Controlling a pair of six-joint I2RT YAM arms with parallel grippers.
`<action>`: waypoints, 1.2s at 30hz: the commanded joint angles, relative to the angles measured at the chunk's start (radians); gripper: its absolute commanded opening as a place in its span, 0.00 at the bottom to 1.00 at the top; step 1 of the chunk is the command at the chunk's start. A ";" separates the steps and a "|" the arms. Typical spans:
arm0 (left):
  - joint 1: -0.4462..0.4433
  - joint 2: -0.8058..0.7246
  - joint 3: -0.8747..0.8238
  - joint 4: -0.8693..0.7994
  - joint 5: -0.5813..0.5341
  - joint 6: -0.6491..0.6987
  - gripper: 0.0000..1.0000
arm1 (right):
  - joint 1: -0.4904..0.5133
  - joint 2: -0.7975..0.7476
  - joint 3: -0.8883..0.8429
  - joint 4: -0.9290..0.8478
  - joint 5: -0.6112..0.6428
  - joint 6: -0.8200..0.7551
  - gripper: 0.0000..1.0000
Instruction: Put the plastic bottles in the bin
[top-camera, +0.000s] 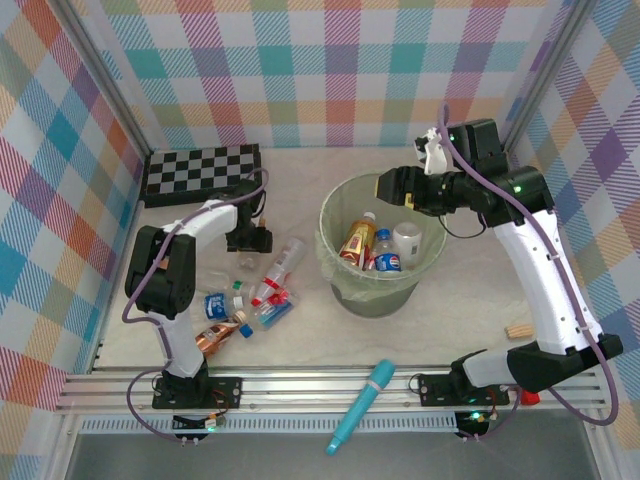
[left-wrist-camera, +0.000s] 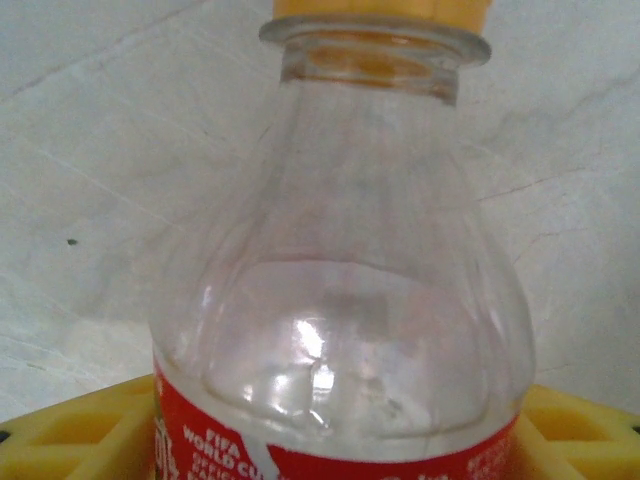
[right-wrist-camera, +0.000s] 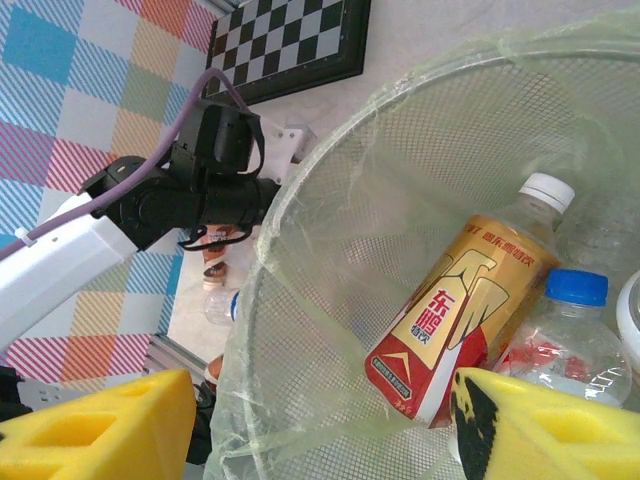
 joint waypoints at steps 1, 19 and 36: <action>0.016 -0.028 0.046 -0.017 -0.018 0.010 0.60 | -0.004 -0.011 -0.006 0.013 -0.004 0.016 0.69; -0.012 -0.346 0.275 -0.099 0.278 -0.122 0.55 | -0.004 0.067 0.026 0.094 -0.067 0.055 0.69; -0.392 -0.309 0.612 0.094 0.465 -0.356 0.44 | -0.034 -0.003 -0.052 0.192 -0.149 0.104 0.72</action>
